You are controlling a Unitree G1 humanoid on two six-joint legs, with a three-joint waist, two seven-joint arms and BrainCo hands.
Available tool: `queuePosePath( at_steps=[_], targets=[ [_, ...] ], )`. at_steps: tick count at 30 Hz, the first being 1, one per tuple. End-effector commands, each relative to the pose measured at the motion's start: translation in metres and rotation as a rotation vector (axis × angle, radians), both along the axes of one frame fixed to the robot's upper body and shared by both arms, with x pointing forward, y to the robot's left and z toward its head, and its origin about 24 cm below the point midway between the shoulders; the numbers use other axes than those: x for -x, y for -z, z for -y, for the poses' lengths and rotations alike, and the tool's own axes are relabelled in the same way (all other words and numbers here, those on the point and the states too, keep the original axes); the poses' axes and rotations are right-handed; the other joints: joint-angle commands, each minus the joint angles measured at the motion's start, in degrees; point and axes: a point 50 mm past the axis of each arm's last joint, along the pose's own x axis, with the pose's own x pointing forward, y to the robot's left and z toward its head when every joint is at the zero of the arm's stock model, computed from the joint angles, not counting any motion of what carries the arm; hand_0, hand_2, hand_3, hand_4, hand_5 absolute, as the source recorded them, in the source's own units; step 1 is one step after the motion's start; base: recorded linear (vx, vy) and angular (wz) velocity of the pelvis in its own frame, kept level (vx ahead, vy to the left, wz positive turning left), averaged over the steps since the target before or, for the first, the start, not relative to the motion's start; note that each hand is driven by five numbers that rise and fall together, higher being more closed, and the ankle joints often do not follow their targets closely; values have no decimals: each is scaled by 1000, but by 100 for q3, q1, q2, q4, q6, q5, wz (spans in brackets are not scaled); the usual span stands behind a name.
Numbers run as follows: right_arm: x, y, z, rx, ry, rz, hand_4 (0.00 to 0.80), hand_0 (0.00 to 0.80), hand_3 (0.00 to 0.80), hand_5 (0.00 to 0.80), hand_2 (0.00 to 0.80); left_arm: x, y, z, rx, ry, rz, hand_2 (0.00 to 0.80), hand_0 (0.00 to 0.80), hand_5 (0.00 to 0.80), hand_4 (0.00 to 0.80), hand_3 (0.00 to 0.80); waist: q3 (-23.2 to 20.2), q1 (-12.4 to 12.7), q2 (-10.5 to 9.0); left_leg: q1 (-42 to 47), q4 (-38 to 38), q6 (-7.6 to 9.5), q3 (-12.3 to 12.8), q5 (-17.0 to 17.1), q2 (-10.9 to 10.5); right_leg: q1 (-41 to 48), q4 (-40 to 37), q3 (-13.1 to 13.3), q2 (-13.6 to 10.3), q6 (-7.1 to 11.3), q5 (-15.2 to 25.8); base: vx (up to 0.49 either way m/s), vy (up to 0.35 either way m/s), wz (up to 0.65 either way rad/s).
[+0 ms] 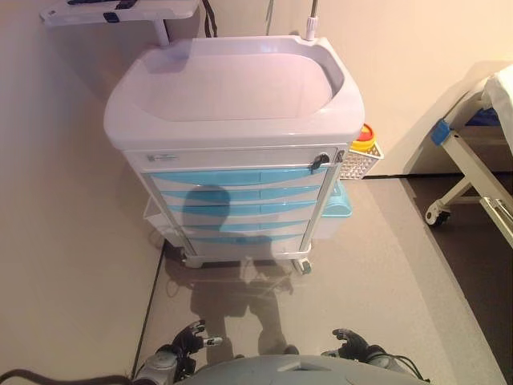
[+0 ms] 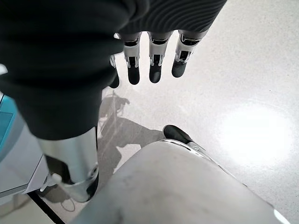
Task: Open the drawer and pick up the medicine
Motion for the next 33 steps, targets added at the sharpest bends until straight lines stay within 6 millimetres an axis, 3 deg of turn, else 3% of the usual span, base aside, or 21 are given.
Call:
queuePosePath(
  at_steps=[1, 7, 13, 18, 27, 29, 33],
  targets=[
    [-3, 1, -9, -26, -1, 7, 0, 0, 0, 0, 0, -4, 2, 15, 23, 20, -1, 0, 0, 0, 0, 0, 116, -7, -100, -281, 170, 158, 236, -302, -388, 65, 344, 82, -47, 383, -369, 37, -1, -7],
    [-16, -2, -10, -31, -11, 46, 0, 0, 0, 0, 0, -17, -2, 15, 25, 17, 54, 0, 0, 0, 0, 0, 416, -54, -93, -663, 626, 249, 244, -406, -441, -342, 771, 234, -64, 323, -449, -11, -1, -11],
    [-60, -18, -9, -24, -39, 192, 0, 0, 0, 0, 0, -66, -22, 17, 46, -11, 242, 0, 0, 0, 0, 0, 1243, -102, -51, -1547, 1236, 340, 294, -369, -470, -1341, 1505, 309, -123, 283, -448, -185, -1, -5],
    [-84, -30, -9, -15, -22, 288, 0, 0, 0, 0, 0, -89, -34, 19, 42, -26, 327, 0, 0, 0, 0, 0, 1701, -118, -64, -2314, 1822, 391, 396, -362, -501, -2117, 2080, 363, -141, 224, -461, -105, -3, -5],
    [-103, -42, -1, 12, 61, 402, 0, 0, 0, 0, 0, -112, -49, 11, 66, -120, 432, 0, 0, 0, 0, 0, 2039, -119, -69, -3235, 2607, 431, 487, -486, -509, -3056, 2862, 334, -82, 88, -599, -39, 25, -4],
    [-107, -46, 3, 29, 89, 435, 0, 0, 0, 0, 0, -129, -63, 6, 132, -237, 531, 0, 0, 0, 0, 0, 2150, -133, -91, -3567, 3023, 432, 542, -623, -503, -3354, 3224, 332, -42, 17, -707, -2, 57, -12],
    [-107, -48, 8, 38, 104, 437, 0, 0, 0, 0, 0, -147, -83, 5, 246, -301, 671, 0, 0, 0, 0, 0, 2222, -155, -117, -3778, 3294, 424, 599, -718, -492, -3553, 3452, 328, -13, -8, -742, 9, 48, -7]
  ],
)
